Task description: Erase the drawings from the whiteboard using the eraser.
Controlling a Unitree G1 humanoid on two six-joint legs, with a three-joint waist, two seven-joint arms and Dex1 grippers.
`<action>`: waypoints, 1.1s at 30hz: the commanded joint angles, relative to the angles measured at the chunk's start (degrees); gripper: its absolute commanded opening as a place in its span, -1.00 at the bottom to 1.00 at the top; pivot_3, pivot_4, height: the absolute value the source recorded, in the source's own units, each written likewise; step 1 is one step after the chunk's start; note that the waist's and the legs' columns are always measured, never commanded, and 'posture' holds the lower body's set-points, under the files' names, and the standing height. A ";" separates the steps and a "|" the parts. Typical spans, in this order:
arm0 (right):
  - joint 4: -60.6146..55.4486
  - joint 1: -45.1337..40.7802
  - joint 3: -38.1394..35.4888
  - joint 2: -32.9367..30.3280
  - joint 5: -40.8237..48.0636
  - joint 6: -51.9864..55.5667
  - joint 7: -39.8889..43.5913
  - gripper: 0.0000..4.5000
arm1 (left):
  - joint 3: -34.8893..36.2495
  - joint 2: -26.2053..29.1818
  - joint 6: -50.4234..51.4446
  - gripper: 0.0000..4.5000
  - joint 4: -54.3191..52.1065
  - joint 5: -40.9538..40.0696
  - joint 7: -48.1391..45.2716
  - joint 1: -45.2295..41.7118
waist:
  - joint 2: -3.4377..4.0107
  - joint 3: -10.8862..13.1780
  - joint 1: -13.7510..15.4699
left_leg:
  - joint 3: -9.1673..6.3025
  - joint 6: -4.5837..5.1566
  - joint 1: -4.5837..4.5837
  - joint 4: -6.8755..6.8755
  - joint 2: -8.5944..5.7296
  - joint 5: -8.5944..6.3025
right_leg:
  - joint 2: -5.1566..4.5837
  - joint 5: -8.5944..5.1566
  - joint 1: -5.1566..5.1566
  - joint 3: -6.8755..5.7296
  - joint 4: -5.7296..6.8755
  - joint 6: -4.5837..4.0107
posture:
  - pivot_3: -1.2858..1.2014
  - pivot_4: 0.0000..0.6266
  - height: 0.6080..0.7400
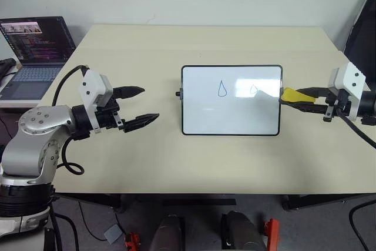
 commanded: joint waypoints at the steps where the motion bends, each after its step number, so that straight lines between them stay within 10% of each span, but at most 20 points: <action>1: -2.03 -0.49 -2.00 -0.80 1.54 0.15 -0.52 -0.53 | 2.48 1.17 -0.24 1.00 -0.92 -0.84 0.12 0.06 | 0.00 0.00 0.00 | 0.00 0.00 0.00 0.00 0.00 0.00 | 0.00 0.00 0.00 0.01 0.00 0.00 | 0.03 -0.52 1.00; 22: 18.20 -28.03 17.11 32.15 -11.56 -11.75 -19.10 -0.53 | 1.48 0.36 -1.08 1.00 0.34 0.00 0.94 -0.52 | -0.01 -0.01 -1.08 | 0.00 -0.03 0.07 0.05 0.24 0.02 | 0.26 0.11 -0.05 0.00 0.16 -0.18 | 0.03 -0.52 1.00; 33: 41.74 -35.51 20.86 33.55 -20.53 -23.82 -19.97 -0.53 | 2.95 1.12 -0.33 1.00 -1.44 -0.30 1.55 1.91 | -0.01 0.00 -1.03 | -0.02 -0.03 0.03 0.02 0.26 0.01 | 0.31 0.12 -0.08 0.00 0.15 -0.20 | 0.03 -0.52 1.00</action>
